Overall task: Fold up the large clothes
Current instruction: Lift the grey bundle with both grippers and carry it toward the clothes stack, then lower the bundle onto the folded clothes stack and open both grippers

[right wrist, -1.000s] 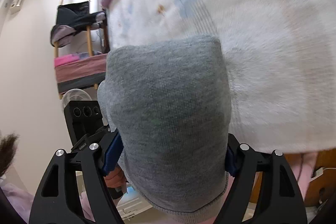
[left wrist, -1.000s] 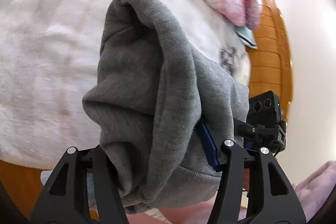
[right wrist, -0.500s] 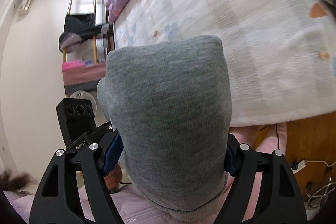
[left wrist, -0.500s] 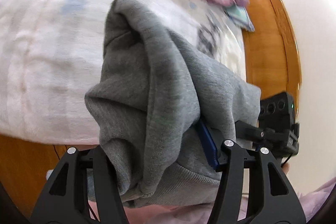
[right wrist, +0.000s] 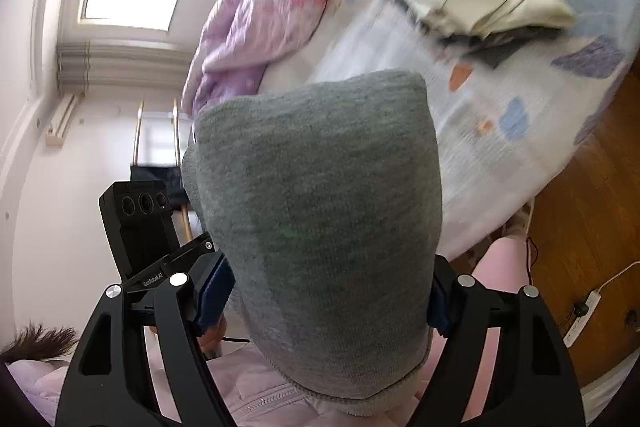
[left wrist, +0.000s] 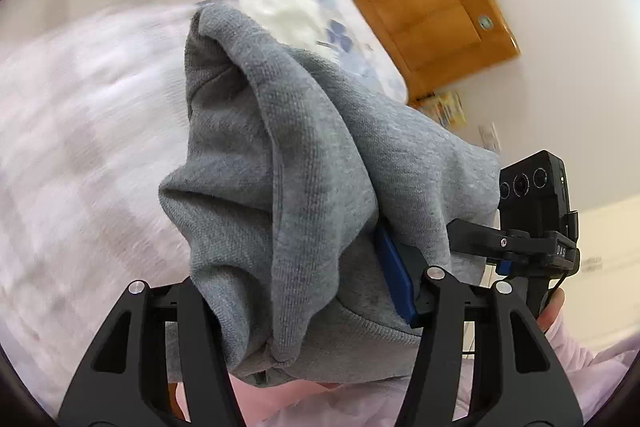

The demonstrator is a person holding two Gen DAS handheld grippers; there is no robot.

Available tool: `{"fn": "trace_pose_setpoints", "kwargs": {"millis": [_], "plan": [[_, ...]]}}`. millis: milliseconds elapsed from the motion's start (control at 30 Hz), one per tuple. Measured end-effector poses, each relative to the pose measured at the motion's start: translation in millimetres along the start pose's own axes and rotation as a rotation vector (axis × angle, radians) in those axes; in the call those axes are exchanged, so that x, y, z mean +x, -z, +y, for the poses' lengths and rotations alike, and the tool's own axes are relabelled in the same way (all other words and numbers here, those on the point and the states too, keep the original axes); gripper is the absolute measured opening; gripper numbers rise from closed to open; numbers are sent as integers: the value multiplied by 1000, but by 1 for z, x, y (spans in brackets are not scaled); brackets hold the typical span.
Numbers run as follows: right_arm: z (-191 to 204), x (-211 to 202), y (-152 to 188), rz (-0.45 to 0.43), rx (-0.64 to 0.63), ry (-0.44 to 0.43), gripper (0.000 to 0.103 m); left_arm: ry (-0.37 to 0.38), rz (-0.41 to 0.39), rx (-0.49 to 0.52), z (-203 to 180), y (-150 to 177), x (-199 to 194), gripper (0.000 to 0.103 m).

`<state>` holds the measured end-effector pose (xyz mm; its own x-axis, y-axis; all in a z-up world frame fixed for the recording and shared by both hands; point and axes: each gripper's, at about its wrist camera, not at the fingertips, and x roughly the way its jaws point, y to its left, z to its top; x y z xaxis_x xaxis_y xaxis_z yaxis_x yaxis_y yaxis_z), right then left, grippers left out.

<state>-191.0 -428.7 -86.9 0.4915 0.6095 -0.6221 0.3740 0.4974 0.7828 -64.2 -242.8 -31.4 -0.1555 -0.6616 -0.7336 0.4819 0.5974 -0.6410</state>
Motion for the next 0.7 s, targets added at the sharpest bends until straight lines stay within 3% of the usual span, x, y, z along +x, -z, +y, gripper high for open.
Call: {"fn": "trace_pose_setpoints", "kwargs": {"millis": [133, 267, 400, 533, 700], "plan": [[-21, -35, -28, -47, 36, -34, 74, -11, 0, 80, -29, -34, 22, 56], [-32, -61, -84, -50, 9, -23, 74, -35, -26, 79, -43, -70, 55, 56], [-42, -80, -162, 11, -69, -8, 74, -36, -63, 4, -54, -124, 94, 56], [-38, -87, -250, 76, -162, 54, 74, -92, -102, -109, -68, -182, 130, 56], [-34, -78, -337, 177, -238, 46, 74, -154, -136, -236, -66, -254, 147, 56]]}}
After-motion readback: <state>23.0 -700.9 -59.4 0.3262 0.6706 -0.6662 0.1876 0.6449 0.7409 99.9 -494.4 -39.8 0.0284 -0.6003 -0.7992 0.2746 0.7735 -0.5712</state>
